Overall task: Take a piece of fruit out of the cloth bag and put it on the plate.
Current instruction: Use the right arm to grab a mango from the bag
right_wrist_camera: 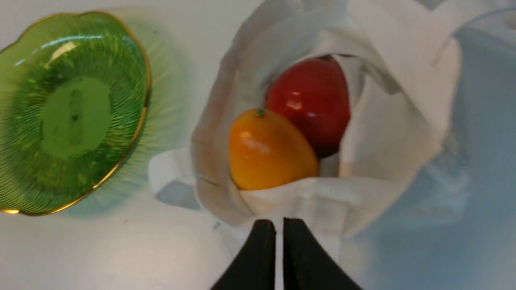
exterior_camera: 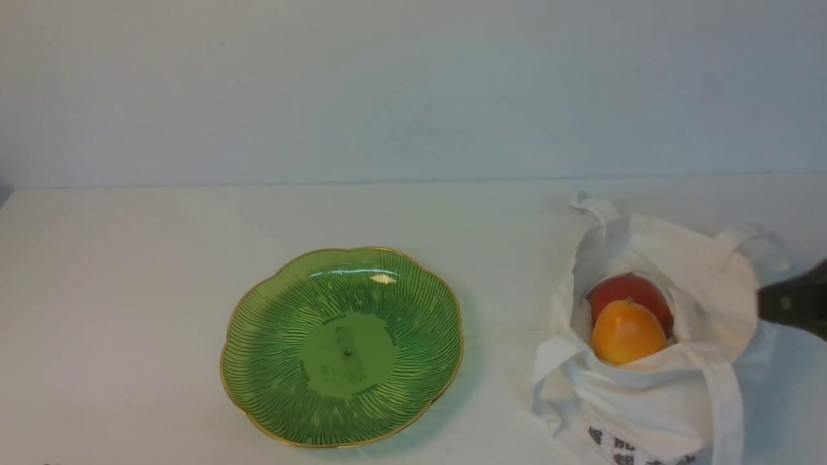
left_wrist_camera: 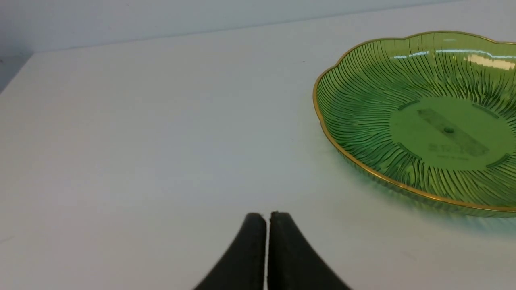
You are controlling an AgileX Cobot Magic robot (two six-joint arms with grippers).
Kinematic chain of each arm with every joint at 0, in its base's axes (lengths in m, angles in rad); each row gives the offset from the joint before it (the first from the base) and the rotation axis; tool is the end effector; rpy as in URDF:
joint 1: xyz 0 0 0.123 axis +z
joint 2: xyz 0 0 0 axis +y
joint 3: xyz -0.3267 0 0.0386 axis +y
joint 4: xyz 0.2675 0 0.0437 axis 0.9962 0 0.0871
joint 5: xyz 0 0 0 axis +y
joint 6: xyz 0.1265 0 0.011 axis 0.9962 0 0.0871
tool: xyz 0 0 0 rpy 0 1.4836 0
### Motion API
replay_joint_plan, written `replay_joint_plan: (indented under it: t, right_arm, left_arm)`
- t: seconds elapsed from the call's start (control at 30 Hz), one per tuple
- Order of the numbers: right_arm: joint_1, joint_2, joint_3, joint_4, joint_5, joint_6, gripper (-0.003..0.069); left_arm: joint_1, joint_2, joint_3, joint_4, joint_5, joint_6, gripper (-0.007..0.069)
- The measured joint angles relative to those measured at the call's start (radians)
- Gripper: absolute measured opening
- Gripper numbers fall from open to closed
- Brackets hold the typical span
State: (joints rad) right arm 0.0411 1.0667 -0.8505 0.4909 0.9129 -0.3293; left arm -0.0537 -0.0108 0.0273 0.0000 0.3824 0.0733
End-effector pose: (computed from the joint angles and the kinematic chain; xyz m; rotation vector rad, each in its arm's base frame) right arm 0.2101 0.0561 0.3151 -0.2164 2.5096 0.4971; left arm 0.0618 -0.0033 0.1584 0.1195 1.8787 0.0134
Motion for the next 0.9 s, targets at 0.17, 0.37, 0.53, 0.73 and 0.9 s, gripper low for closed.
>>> replay_joint_plan:
  t: [0.17,0.37,0.53,0.73,0.9]
  right_arm:
    - [0.094,0.215,-0.146,0.01,0.049,-0.049,0.0151]
    - [0.231,0.405,-0.282,-0.193,0.062,0.132,0.0354]
    - [0.287,0.518,-0.331,-0.359,0.063,0.268,0.0526]
    - [0.294,0.625,-0.334,-0.393,0.061,0.312,0.0622]
    - [0.294,0.668,-0.334,-0.385,0.041,0.329,0.0607]
  left_arm:
    - [0.0,0.0,0.0,0.0,0.0,0.0,-0.0008]
    - [0.0,0.0,0.0,0.0,0.0,0.0,-0.0008]
    - [0.0,0.0,0.0,0.0,0.0,0.0,-0.0008]
    - [0.0,0.0,0.0,0.0,0.0,0.0,-0.0008]
    - [0.0,0.0,0.0,0.0,0.0,0.0,-0.0008]
